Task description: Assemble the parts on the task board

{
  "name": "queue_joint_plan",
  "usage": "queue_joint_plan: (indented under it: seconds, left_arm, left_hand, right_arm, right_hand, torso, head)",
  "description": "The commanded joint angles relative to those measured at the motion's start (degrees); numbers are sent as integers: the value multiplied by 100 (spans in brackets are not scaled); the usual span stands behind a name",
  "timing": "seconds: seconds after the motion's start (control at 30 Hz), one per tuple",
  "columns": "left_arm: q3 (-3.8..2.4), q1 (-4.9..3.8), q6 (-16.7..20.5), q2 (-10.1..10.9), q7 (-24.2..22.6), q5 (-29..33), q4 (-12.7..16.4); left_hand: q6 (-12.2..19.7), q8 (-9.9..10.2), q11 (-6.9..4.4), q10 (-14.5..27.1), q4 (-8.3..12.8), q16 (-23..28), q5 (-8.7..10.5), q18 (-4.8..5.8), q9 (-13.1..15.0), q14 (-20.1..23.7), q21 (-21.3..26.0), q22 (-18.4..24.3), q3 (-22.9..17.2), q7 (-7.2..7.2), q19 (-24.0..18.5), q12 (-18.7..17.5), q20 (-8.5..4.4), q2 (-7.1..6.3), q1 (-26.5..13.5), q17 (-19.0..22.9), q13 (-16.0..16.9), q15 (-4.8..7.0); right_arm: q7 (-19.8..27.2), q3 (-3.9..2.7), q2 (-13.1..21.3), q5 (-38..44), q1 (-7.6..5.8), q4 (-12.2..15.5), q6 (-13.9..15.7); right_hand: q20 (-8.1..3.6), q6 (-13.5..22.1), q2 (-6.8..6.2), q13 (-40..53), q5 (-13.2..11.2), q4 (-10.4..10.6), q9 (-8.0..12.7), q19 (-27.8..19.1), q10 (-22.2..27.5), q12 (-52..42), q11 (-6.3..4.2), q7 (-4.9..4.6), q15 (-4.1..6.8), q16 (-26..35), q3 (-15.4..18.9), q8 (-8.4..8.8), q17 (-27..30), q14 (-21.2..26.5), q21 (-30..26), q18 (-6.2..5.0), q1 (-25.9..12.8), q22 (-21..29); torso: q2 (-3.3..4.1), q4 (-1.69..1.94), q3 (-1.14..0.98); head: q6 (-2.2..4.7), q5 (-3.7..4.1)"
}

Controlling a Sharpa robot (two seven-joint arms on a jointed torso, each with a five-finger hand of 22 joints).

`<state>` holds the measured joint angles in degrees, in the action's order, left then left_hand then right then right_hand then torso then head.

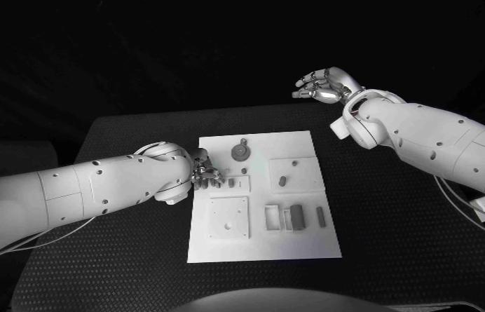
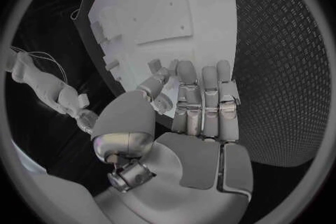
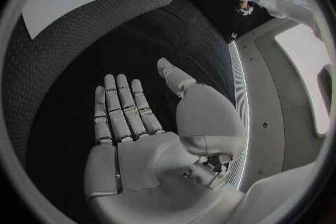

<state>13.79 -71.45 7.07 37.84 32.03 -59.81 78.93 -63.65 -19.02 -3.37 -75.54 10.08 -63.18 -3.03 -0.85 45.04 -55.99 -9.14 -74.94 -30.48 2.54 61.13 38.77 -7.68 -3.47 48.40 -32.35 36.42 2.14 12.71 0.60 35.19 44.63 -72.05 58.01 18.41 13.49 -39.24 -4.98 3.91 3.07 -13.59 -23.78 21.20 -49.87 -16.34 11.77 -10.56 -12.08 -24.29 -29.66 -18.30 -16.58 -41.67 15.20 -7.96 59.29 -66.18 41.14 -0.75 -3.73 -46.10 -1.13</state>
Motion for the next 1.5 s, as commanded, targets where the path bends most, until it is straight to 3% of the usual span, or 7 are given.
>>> queue_joint_plan:
  seconds: [0.03, 0.3, 0.7, 0.9, 1.13, 1.37, 1.5]
  left_arm:
    - [-3, -1, -71, 6, -19, -15, -23]
    - [-3, -1, -40, -21, -46, 84, -17]
    - [-4, -1, 36, 9, -65, 192, -47]
    - [-8, -2, 527, 135, -183, 114, -58]
    - [-37, -60, 1431, 297, -1203, 402, -8]
    - [-48, -72, 2000, 148, -2424, 272, -107]
    - [-39, -67, 2192, -22, -2942, -301, -213]
  left_hand:
    - [26, -9, -2, 24, 57, 23, 26, 85, -2, -40, 19, -107, 14, 17, 31, -16, -6, 8, 75, -9, 10, 9]
    - [47, -14, 1, 41, -62, 35, 26, 79, -8, -25, 49, -92, 421, 19, 15, -30, 4, -204, -403, -23, 26, 0]
    - [64, -12, -17, 56, -24, 52, 22, 59, -24, -11, 112, -59, 813, 2, 7, -51, -24, -224, -739, -38, 43, 27]
    - [247, 77, 25, 124, 86, 74, 22, 64, -64, 31, 150, -45, 870, 56, -10, -80, -24, -224, -694, -41, 49, 30]
    - [722, 206, 304, 763, 634, 400, -35, 85, -92, 638, 464, 17, 697, 319, -549, -455, 277, -62, 238, 67, -90, -268]
    - [820, 225, 536, 1097, 630, 779, 6, 78, -213, 969, 543, 82, -191, 437, -977, -1064, 571, -282, 1532, 280, -448, -578]
    - [884, 353, 800, 1402, 636, 755, 10, 56, -361, 772, 471, 73, -368, 458, -843, -1687, 536, -394, 1784, 289, -832, -534]
  right_arm:
    - [60, -1, 1, 0, 1, 4, -50]
    - [63, -1, -5, -1, 1, 5, -51]
    - [63, -1, -2, -2, 1, 3, -49]
    - [68, 0, 2, -2, 1, -1, -43]
    - [70, 0, 8, -2, 2, -14, -39]
    - [72, 0, 6, -2, 4, -18, -41]
    - [73, 0, -4, -2, 7, -18, -48]
  right_hand:
    - [-4, 48, -5, 0, -21, 11, 9, -13, -39, 28, 6, -322, -27, 27, 23, -25, 0, -7, -28, 49, -28, -6]
    - [-4, 48, -7, 0, -21, 12, 10, -13, -41, 31, 6, -322, -27, 29, 23, -25, 0, -7, -31, 49, -30, -9]
    - [-4, 49, -7, 0, -21, 15, 12, -12, -42, 34, 6, -322, -28, 31, 24, -27, -1, -7, -34, 49, -32, -12]
    - [-4, 49, -7, 0, -21, 15, 13, -12, -43, 36, 6, -322, -28, 32, 24, -27, -1, -7, -36, 49, -32, -13]
    - [-5, 49, -7, 0, -20, 15, 14, -12, -44, 38, 5, -322, -28, 33, 23, -28, -1, -7, -38, 49, -30, -15]
    - [-5, 49, -5, 0, -20, 15, 15, -11, -45, 40, 5, -321, -28, 33, 23, -29, -1, -8, -40, 49, -28, -17]
    - [-5, 49, -4, 0, -20, 15, 16, -11, -46, 41, 5, -321, -27, 33, 22, -30, -2, -9, -41, 49, -27, -18]
  torso:
    - [1, 2, 2]
    - [3, 1, 2]
    - [-1, -3, -9]
    - [1, -6, -7]
    - [3, -12, -10]
    - [9, -2, -1]
    - [10, 0, 3]
  head:
    - [-2, 1]
    - [0, 5]
    - [-2, -4]
    - [21, 14]
    - [79, 49]
    - [121, 72]
    - [136, 68]
